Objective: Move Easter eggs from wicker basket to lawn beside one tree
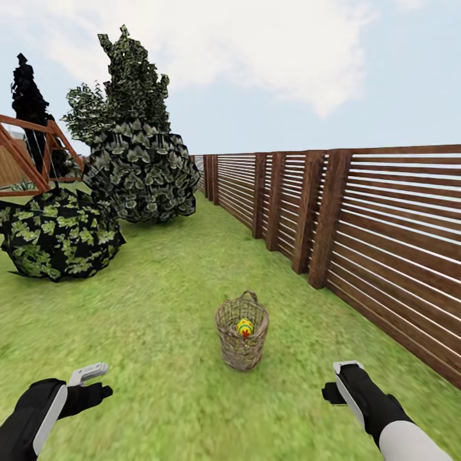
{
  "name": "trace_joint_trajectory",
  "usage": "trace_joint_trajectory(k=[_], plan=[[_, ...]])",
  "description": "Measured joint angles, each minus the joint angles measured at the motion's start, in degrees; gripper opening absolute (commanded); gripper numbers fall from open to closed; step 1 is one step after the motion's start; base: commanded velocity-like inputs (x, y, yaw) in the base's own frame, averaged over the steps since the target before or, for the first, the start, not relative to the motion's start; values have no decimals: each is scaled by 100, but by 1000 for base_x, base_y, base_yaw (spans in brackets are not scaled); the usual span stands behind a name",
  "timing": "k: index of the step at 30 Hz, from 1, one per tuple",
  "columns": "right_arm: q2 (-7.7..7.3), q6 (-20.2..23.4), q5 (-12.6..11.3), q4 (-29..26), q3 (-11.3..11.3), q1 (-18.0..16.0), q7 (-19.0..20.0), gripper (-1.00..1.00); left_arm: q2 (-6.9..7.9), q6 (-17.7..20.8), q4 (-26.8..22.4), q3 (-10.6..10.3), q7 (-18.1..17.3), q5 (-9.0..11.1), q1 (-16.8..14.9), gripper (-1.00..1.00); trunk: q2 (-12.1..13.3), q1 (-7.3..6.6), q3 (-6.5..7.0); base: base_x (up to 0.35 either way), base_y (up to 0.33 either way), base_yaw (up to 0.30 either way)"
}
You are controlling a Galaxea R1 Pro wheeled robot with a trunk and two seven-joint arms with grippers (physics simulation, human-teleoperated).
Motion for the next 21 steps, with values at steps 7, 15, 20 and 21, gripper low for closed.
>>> trace_joint_trajectory(k=[7,15,20,21], plan=[[-564,-40,89,762,15,0,1683,100,-34,-17,21,-24,20,-12,0,100,0,0,0,337,0,0],[-811,-58,566,873,-5,-1,2011,100,-99,-17,21,-33,27,-7,0,100,0,0,0,337,0,0],[-920,-51,581,878,-57,-1,2017,100,-255,-25,59,-32,48,-29,0,100,0,0,0,337,0,0],[-929,-52,579,878,-67,0,2017,100,-262,-29,105,-36,49,-32,0,100,0,0,0,337,0,0]])
